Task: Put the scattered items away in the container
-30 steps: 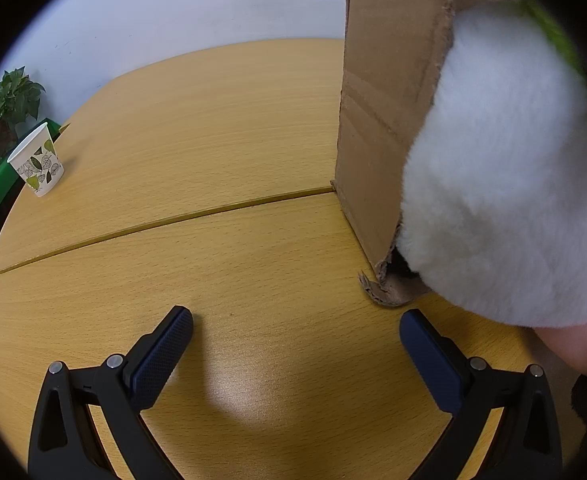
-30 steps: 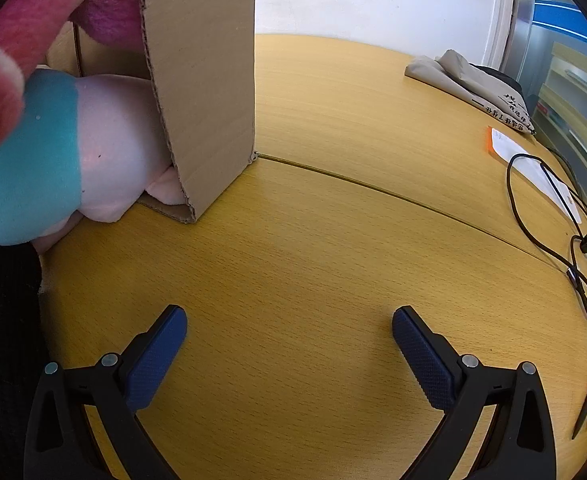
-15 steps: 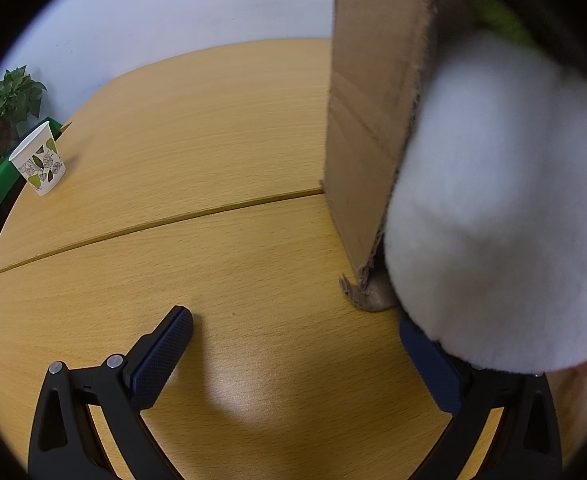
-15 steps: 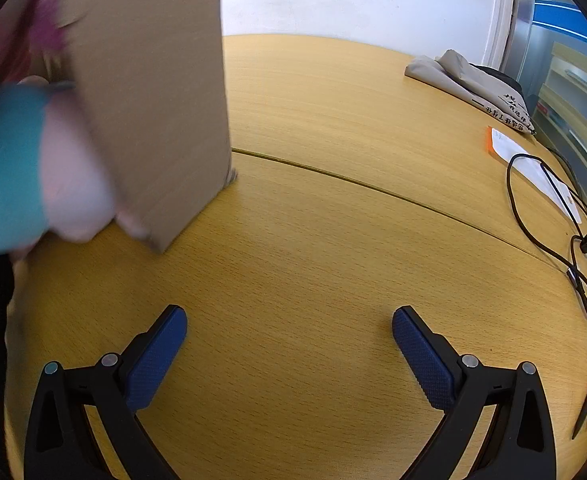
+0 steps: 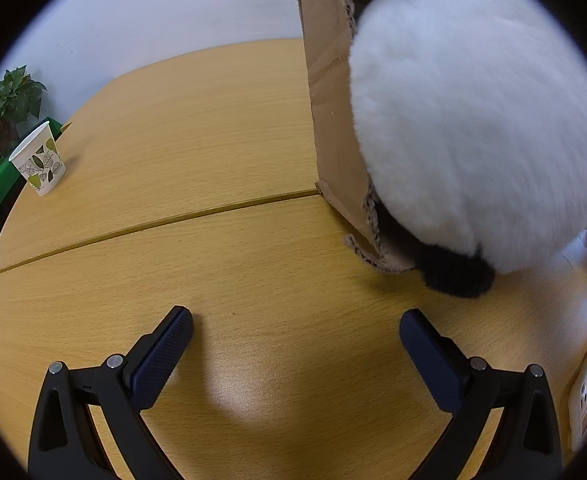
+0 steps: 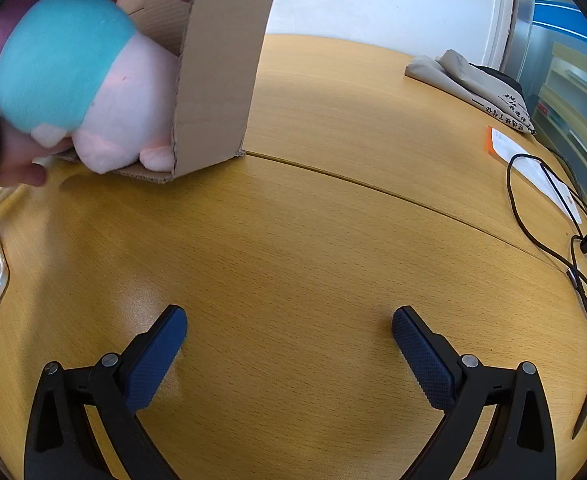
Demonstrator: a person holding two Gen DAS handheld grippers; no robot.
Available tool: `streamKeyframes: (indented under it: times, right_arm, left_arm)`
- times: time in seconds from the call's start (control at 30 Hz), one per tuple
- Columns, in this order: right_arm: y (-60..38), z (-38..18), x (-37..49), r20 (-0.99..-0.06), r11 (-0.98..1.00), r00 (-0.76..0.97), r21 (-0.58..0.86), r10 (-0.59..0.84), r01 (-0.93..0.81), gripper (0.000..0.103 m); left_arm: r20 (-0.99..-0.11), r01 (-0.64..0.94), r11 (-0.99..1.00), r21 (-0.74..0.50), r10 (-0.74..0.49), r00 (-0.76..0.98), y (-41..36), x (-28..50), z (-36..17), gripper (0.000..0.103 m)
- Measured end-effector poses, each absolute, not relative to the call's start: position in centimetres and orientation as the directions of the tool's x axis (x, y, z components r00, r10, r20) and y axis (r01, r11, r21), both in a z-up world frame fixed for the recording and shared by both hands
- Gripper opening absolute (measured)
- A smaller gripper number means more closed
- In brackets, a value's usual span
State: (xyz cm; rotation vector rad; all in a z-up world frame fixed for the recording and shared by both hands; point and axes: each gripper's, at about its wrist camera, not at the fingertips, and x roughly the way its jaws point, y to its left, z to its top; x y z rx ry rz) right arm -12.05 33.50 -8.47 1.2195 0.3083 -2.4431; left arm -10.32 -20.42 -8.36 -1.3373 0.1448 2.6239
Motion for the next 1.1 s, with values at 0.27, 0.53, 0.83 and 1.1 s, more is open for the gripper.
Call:
streamKeyframes:
  times: [0.27, 0.53, 0.83, 1.1]
  right_arm:
    - [33.50, -8.45, -12.03, -0.802, -0.899, -0.545, -0.022, -0.245, 0.437, 0.103]
    - [33.50, -8.45, -12.03, -0.802, -0.899, -0.545, -0.022, -0.246, 0.437, 0.103]
    - [33.51, -8.45, -12.02, -0.802, -0.898, -0.544, -0.021, -0.247, 0.439, 0.103]
    - [33.67, -8.53, -12.39, -0.805, -0.906, -0.544, -0.020, -0.236, 0.424, 0.103]
  left_arm:
    - [-0.809, -0.214, -0.977, -0.001, 0.126, -0.574, -20.55, -10.29, -8.33, 0.103]
    - [-0.809, -0.222, -0.975, 0.000, 0.130, -0.573, -20.37, -10.11, -8.29, 0.103]
    - [-0.809, -0.222, -0.975, 0.000, 0.130, -0.573, -20.43, -10.05, -8.29, 0.103]
    - [-0.809, -0.221, -0.975, 0.000, 0.130, -0.574, -20.47, -10.02, -8.30, 0.103]
